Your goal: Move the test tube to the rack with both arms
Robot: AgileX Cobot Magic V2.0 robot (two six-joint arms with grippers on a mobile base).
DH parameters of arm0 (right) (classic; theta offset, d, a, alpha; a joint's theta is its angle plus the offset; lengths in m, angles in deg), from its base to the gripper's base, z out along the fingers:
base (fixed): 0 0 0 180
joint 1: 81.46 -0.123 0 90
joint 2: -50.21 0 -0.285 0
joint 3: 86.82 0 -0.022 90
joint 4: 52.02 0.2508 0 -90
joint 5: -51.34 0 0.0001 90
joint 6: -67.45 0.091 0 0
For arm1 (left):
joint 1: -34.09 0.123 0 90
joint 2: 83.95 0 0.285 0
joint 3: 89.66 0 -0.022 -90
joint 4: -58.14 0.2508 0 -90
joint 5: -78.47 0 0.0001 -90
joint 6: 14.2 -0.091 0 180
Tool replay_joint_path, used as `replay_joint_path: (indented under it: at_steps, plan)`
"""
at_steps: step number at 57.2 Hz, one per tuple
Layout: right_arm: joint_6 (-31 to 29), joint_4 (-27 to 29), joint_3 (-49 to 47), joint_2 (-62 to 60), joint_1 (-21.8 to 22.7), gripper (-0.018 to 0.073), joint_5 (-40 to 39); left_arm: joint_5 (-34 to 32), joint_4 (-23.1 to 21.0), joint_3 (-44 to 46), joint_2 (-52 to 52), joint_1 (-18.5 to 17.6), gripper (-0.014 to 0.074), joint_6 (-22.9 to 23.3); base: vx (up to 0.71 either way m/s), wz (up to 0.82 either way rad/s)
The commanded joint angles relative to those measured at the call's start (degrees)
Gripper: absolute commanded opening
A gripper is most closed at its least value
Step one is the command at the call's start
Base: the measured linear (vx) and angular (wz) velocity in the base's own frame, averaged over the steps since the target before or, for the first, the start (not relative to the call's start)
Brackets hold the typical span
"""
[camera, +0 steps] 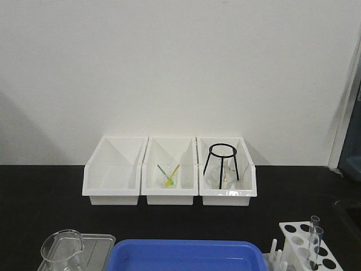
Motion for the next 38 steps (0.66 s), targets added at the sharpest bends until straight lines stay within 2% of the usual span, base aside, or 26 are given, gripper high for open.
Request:
replay_joint_path:
  at_steps: [1, 38]
  plan:
    - [0.6, -1.6, 1.1, -0.6, -0.1, -0.0008, -3.9, -4.8, -0.6, 1.2, 0.8, 0.0, -0.0007, 0.0, 0.00, 0.00]
    - [0.6, -1.5, 1.1, -0.6, 0.0, -0.0008, -3.6, -4.7, -0.6, 1.2, 0.8, 0.0, -0.0007, 0.0, 0.00, 0.00]
